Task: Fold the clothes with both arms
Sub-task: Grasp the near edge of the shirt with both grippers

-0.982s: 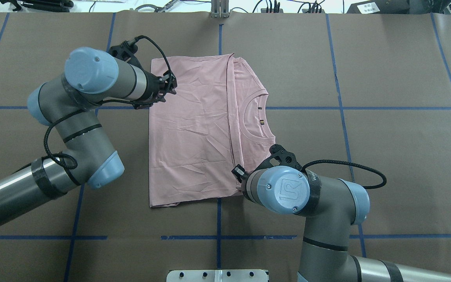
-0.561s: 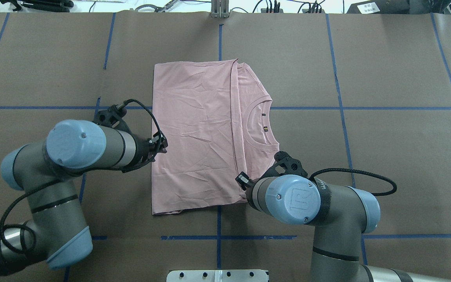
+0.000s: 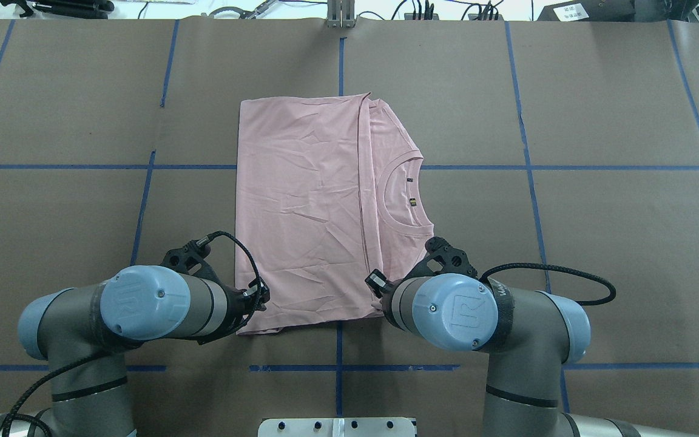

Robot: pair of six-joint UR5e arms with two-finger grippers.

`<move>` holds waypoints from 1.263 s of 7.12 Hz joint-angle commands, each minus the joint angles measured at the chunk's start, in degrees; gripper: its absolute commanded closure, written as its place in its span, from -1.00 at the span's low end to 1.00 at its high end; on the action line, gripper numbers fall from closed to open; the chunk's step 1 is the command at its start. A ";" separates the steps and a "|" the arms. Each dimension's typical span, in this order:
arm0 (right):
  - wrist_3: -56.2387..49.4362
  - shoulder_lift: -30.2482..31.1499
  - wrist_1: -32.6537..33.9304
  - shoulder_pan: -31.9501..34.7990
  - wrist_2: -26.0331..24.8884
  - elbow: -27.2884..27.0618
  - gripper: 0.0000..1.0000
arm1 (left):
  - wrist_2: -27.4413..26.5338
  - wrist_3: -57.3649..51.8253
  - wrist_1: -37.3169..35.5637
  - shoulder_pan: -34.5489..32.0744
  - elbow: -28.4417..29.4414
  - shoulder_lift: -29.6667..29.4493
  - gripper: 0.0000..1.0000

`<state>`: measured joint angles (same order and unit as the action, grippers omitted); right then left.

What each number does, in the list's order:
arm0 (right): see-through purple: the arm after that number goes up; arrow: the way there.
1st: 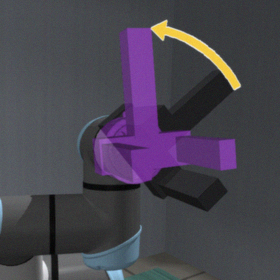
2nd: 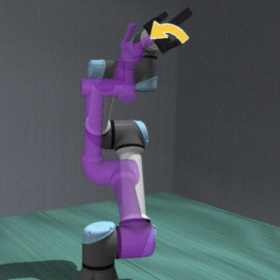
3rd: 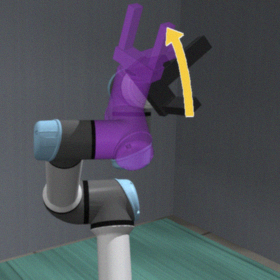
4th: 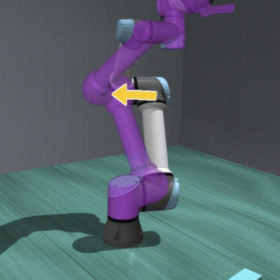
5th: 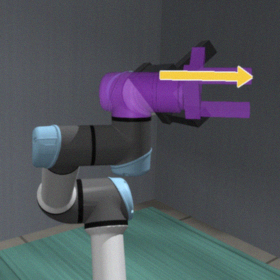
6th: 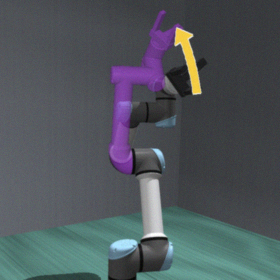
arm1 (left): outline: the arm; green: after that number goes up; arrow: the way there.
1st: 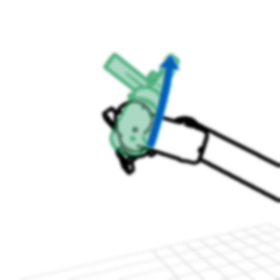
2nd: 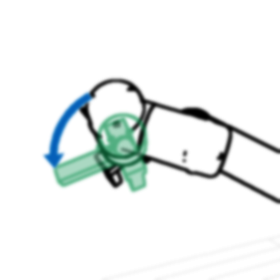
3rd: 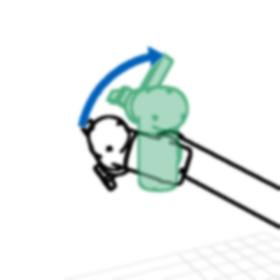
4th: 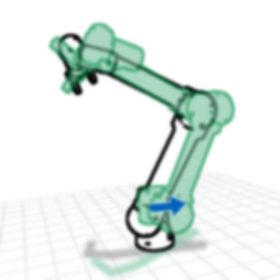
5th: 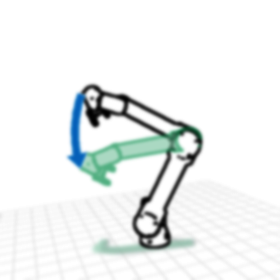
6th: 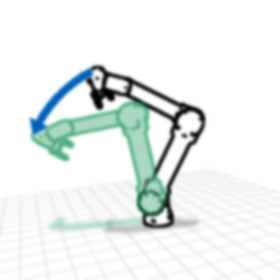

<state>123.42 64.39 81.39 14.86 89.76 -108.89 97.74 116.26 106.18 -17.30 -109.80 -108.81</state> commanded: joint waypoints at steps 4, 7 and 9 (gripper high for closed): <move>0.06 0.12 0.00 0.08 -0.11 -0.18 1.00 | -0.01 0.20 -5.10 1.39 0.20 -0.18 0.01; -0.02 0.30 0.00 0.17 -0.11 -0.27 1.00 | -0.01 0.20 -5.19 2.00 0.29 0.09 0.07; -0.03 0.82 0.00 0.17 -0.11 -0.61 1.00 | -0.01 0.28 -5.19 2.09 0.29 0.09 0.56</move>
<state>123.41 64.91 81.39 15.07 89.65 -109.25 97.74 116.48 100.99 -15.27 -109.52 -108.67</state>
